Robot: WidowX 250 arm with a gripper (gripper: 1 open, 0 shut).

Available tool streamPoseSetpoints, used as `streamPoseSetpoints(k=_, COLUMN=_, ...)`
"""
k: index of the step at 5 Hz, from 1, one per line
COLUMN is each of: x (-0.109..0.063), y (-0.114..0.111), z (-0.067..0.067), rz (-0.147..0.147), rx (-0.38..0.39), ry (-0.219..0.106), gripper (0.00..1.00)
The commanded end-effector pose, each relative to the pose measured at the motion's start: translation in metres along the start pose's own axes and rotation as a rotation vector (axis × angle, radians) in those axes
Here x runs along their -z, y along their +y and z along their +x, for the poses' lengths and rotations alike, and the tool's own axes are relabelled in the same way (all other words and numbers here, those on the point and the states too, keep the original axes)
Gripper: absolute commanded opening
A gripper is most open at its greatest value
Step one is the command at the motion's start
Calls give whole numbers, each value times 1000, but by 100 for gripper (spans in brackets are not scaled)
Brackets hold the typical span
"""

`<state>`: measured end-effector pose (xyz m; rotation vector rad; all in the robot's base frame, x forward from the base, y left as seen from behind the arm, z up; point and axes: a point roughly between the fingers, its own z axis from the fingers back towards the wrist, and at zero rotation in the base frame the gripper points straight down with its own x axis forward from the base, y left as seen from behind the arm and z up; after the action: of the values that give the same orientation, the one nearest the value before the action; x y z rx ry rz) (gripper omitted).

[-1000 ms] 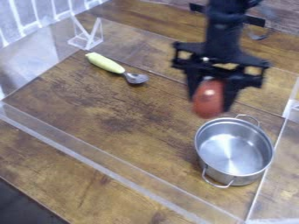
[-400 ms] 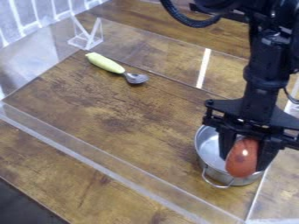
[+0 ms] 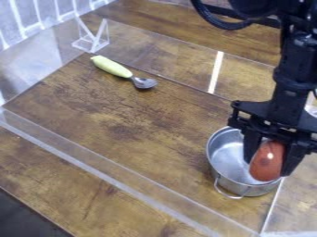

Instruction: Put the mushroom in the silver pot

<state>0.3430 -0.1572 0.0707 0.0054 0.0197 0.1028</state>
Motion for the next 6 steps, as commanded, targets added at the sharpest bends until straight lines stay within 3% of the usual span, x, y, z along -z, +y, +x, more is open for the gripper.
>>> streamPoseSetpoints(k=1, x=-19, y=5, z=16, rz=-22, rx=-86, ry=-48, gripper=0)
streamPoseSetpoints(k=2, x=-15, y=5, z=20, rz=-14, rx=-145, ry=-39, gripper=100)
streamPoseSetpoints(k=3, x=-15, y=21, z=28, rz=-9, rx=-160, ry=-35, gripper=0)
streamPoseSetpoints(k=4, x=-17, y=37, z=35, rz=-10, rx=-184, ry=-33, gripper=100)
streamPoseSetpoints(k=6, x=-24, y=31, z=41, rz=-5, rx=-282, ry=-27, gripper=100)
